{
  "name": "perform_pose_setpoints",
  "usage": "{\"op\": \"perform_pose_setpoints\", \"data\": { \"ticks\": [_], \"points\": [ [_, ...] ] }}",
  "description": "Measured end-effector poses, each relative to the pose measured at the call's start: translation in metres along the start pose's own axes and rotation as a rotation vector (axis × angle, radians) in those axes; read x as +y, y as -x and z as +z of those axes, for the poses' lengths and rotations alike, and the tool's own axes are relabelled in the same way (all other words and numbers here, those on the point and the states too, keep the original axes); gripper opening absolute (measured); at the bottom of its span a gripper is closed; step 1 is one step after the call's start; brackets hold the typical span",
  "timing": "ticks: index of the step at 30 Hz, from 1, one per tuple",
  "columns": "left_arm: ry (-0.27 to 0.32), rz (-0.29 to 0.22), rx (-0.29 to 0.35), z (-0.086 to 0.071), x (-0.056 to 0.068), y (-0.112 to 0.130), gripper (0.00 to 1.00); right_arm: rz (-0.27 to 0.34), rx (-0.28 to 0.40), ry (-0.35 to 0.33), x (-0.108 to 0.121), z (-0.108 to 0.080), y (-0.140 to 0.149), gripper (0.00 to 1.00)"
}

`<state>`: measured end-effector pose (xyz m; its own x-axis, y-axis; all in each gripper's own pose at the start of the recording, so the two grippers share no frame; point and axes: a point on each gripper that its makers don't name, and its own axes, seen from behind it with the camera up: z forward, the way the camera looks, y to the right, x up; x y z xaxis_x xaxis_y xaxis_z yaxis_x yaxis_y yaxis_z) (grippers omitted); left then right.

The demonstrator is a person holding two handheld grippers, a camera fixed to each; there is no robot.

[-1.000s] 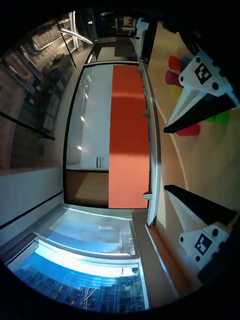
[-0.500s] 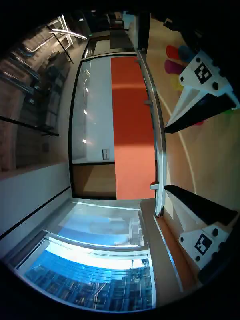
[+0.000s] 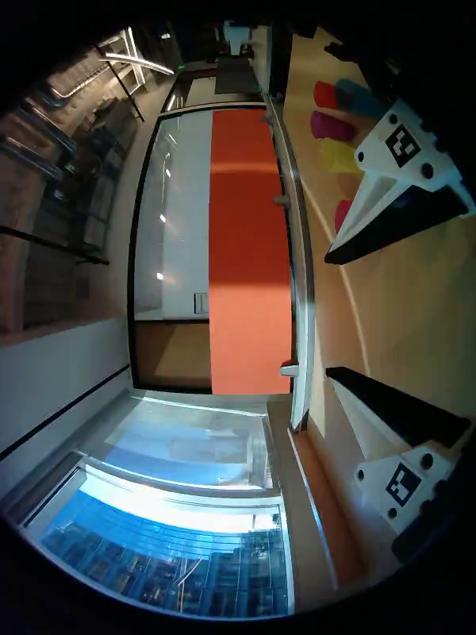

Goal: Pour water

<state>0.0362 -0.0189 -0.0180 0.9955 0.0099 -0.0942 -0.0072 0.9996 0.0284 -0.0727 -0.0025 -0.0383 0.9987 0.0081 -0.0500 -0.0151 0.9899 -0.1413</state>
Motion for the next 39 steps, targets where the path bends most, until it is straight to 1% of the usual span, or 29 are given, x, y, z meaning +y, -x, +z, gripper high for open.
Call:
{"op": "perform_pose_setpoints", "data": {
  "ticks": [9, 26, 32, 39],
  "points": [
    [0.002, -0.005, -0.006, 0.007, 0.005, 0.014, 0.96, -0.013, -0.009, -0.010, -0.010, 0.004, 0.002, 1.00],
    [0.003, -0.009, -0.046, 0.014, 0.010, 0.035, 0.96, -0.003, -0.010, 0.003, 0.000, 0.004, 0.000, 1.00],
    [0.005, -0.008, -0.063, 0.016, 0.010, 0.039, 0.96, -0.003, -0.010, 0.003, 0.000, 0.005, 0.000, 1.00],
    [0.011, -0.008, -0.066, 0.017, 0.011, 0.040, 0.96, 0.003, -0.009, -0.002, 0.001, 0.003, 0.003, 1.00]
  ]
}}
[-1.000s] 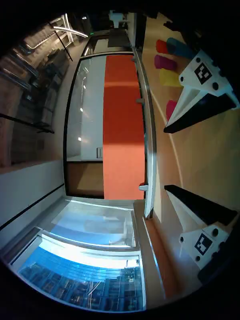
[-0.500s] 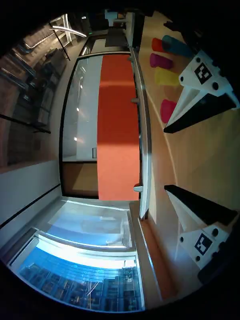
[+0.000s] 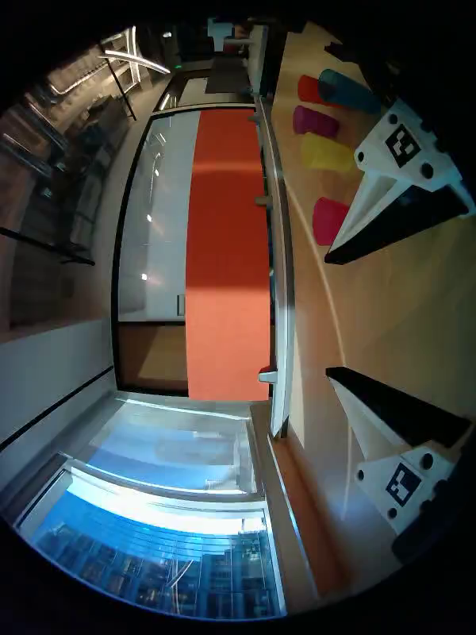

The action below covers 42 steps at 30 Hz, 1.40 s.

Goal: Pour water

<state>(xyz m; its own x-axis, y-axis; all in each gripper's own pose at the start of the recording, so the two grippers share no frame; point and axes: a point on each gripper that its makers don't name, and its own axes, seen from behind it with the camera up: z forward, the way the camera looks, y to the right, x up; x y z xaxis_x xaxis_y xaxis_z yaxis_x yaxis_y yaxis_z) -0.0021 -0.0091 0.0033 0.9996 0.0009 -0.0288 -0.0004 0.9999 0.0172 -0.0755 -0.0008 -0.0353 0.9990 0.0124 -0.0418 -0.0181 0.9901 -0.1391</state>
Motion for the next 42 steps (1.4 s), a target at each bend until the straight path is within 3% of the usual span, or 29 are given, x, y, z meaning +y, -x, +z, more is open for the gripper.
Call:
{"op": "perform_pose_setpoints", "data": {
  "ticks": [11, 18, 33, 42],
  "points": [
    [0.003, 0.004, -0.002, 0.001, 0.001, 0.002, 0.96, 0.015, 0.018, 0.010, 0.016, -0.009, 0.003, 1.00],
    [0.003, 0.003, -0.002, 0.002, 0.001, 0.002, 0.96, 0.014, 0.022, -0.022, 0.017, -0.012, 0.008, 1.00],
    [0.003, 0.004, -0.002, 0.002, 0.001, 0.002, 0.96, 0.076, 0.087, -0.067, 0.017, 0.001, 0.017, 1.00],
    [0.003, 0.004, -0.002, 0.002, 0.001, 0.003, 0.96, 0.072, 0.071, -0.080, 0.006, 0.010, 0.039, 1.00]
  ]
}}
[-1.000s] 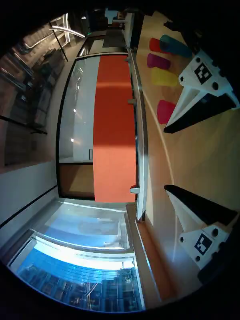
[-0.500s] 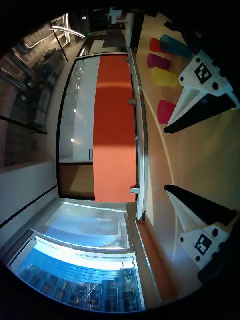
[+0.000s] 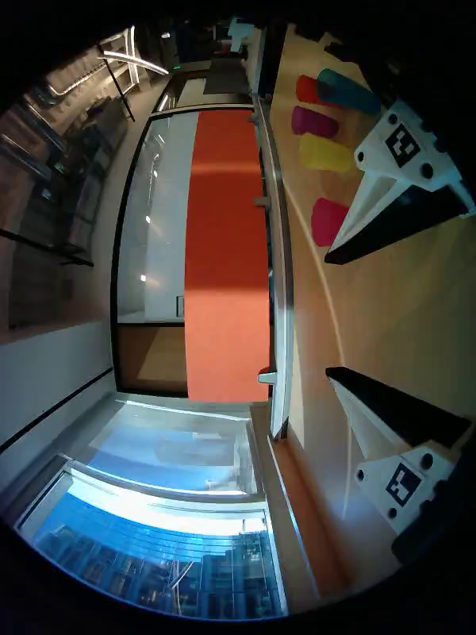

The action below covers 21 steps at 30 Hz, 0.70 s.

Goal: Pour water

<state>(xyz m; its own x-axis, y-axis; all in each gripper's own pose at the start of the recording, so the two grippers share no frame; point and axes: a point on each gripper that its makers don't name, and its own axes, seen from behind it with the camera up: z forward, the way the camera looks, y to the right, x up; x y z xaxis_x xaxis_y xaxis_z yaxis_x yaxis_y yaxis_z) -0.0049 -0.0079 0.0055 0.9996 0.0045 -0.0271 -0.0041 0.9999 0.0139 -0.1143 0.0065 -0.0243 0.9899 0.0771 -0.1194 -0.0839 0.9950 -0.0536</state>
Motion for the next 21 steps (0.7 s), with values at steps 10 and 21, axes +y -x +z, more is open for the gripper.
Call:
{"op": "perform_pose_setpoints", "data": {
  "ticks": [10, 21],
  "points": [
    [0.000, 0.000, 0.000, -0.001, 0.000, 0.000, 0.96, 0.010, -0.032, -0.003, -0.010, 0.008, 0.032, 1.00],
    [0.000, 0.000, 0.000, 0.000, 0.000, -0.001, 0.96, -0.005, -0.077, 0.013, -0.005, 0.016, 0.057, 0.99]
  ]
}}
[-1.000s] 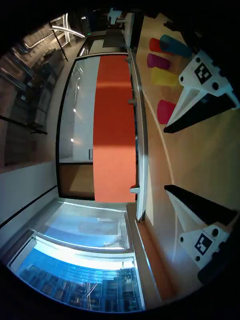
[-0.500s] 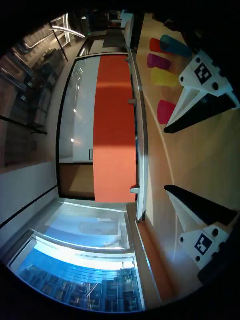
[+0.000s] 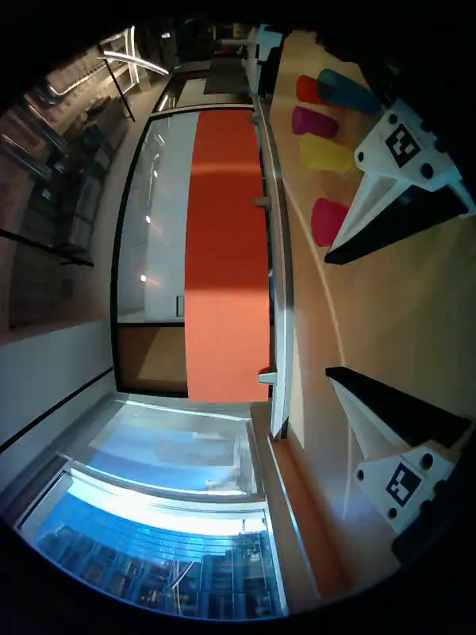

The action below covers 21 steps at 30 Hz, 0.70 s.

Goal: Pour water

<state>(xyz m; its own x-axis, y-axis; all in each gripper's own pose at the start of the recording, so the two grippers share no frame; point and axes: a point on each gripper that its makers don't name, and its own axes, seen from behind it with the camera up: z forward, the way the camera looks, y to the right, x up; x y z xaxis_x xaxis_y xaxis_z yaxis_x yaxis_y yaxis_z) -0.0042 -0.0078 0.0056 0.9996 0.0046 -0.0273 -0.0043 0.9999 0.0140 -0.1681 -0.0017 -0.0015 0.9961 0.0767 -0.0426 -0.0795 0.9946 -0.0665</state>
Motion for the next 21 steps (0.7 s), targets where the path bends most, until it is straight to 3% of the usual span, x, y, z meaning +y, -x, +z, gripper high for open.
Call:
{"op": "perform_pose_setpoints", "data": {
  "ticks": [21],
  "points": [
    [0.000, 0.000, 0.000, -0.0001, -0.0002, 0.0006, 0.96, -0.045, -0.028, 0.015, 0.0041, -0.0015, 0.0093, 0.99]
  ]
}}
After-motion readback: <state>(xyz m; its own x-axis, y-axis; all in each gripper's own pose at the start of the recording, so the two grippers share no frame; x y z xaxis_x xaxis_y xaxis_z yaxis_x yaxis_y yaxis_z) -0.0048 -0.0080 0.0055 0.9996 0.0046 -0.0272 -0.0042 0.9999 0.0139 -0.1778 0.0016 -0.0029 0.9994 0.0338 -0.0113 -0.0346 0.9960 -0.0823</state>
